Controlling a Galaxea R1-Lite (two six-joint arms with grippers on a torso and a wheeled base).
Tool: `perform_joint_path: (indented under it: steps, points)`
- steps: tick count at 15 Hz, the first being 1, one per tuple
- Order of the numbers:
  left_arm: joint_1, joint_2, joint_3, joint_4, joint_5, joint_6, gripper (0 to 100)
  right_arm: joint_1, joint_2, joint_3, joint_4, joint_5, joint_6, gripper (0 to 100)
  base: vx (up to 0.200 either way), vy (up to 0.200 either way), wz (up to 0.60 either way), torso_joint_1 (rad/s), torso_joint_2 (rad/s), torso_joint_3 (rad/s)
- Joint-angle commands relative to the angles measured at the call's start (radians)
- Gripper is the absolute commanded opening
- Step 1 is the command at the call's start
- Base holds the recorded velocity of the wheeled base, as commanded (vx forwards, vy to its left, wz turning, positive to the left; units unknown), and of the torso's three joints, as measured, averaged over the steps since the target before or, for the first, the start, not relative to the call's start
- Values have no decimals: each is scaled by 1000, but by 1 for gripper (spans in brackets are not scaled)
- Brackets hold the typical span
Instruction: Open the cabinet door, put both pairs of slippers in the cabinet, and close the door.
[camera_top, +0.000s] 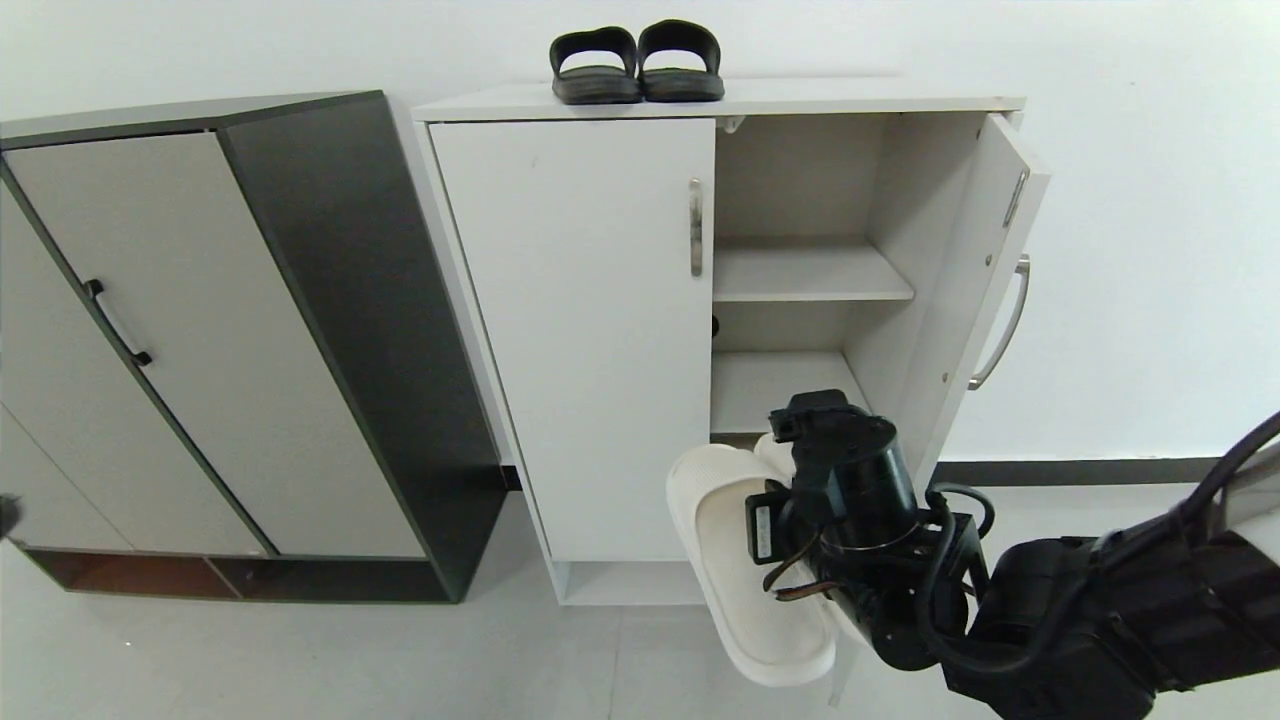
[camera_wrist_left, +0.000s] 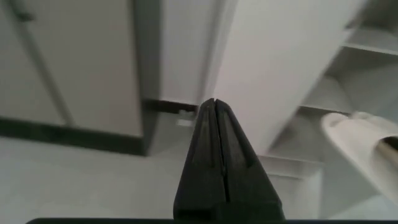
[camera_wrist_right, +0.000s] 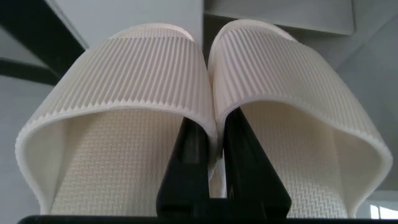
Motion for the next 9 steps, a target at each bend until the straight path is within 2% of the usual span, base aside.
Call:
perform_joint_path:
  steps: [1, 2, 3, 4, 5, 7, 8, 9]
  points:
    - [253, -468, 221, 226, 47, 29, 0, -7, 24, -2, 0, 0, -1, 0, 0, 0, 0, 0, 0, 0]
    - [279, -532, 292, 229, 39, 34, 0, -7, 24, -3, 0, -2, -6, 0, 0, 0, 0, 0, 0, 0]
    - [288, -572, 359, 226, 13, 62, 0, -7, 24, -6, 0, -2, -10, 0, 0, 0, 0, 0, 0, 0]
    - [308, -610, 401, 209, -28, 63, 0, -7, 25, -8, 0, -2, -10, 0, 0, 0, 0, 0, 0, 0]
    - [311, -618, 414, 171, -57, 63, 0, -7, 27, -6, 0, -2, -10, 0, 0, 0, 0, 0, 0, 0]
    - [311, -618, 451, 92, -68, 85, 0, -7, 35, -6, 0, -3, -7, 0, 0, 0, 0, 0, 0, 0]
    - [311, -618, 451, 92, -140, 135, 0, -7, 38, -5, 0, -9, -7, 0, 0, 0, 0, 0, 0, 0]
    - [311, -618, 460, 71, -280, 151, 0, -7, 41, -6, -3, -8, -9, 0, 0, 0, 0, 0, 0, 0]
